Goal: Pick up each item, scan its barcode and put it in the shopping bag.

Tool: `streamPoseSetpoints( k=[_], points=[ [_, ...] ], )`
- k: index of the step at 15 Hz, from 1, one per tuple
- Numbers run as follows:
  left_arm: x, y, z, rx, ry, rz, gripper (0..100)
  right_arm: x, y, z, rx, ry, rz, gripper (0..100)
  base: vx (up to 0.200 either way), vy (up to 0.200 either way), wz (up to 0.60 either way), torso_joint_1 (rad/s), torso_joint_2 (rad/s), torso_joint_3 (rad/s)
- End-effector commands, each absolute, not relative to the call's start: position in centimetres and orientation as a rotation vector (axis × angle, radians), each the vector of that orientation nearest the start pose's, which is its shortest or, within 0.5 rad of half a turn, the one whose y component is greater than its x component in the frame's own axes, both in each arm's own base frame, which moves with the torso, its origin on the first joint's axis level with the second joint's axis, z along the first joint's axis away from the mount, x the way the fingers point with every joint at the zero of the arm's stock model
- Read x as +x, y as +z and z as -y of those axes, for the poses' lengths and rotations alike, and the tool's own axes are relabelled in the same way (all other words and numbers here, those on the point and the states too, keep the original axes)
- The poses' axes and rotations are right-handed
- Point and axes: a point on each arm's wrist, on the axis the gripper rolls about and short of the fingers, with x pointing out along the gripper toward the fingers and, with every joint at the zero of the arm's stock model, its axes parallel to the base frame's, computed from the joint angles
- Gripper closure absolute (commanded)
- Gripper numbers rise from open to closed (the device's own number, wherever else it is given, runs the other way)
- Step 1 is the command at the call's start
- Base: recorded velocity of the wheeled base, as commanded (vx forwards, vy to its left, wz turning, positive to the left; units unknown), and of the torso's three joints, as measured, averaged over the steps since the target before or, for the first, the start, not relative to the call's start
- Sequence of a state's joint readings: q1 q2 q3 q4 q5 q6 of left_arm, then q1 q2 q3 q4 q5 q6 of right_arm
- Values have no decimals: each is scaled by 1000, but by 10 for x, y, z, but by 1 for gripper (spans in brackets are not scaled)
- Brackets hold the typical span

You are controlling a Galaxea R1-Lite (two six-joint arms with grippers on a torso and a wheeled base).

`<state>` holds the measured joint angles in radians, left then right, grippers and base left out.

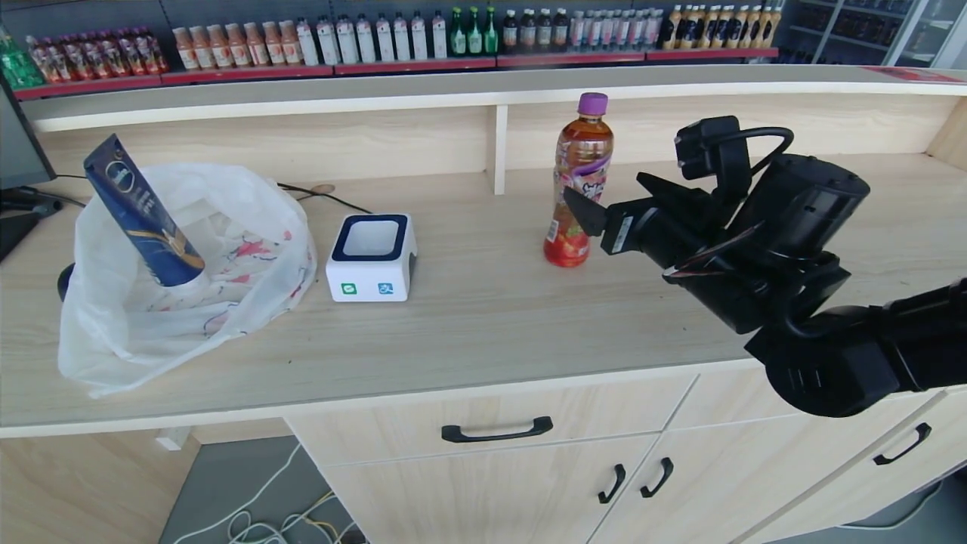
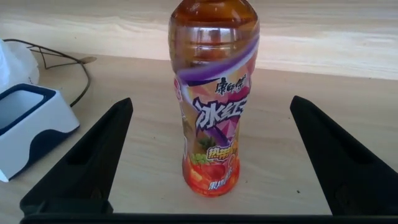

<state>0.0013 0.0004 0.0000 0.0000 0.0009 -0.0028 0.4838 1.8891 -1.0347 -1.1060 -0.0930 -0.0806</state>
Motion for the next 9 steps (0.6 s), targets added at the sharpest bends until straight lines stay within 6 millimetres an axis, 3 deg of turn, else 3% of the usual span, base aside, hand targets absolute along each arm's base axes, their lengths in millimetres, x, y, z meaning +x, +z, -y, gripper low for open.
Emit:
streamPoseSetpoints(
  k=[1,9],
  points=[
    [-23,75,0,-3,3,0,0,338,220,-175,-10,381,251,0,0,0,0,0,0,0],
    [-23,75,0,-3,3,0,0,369,214,-172,-14,340,263,0,0,0,0,0,0,0]
  ],
)
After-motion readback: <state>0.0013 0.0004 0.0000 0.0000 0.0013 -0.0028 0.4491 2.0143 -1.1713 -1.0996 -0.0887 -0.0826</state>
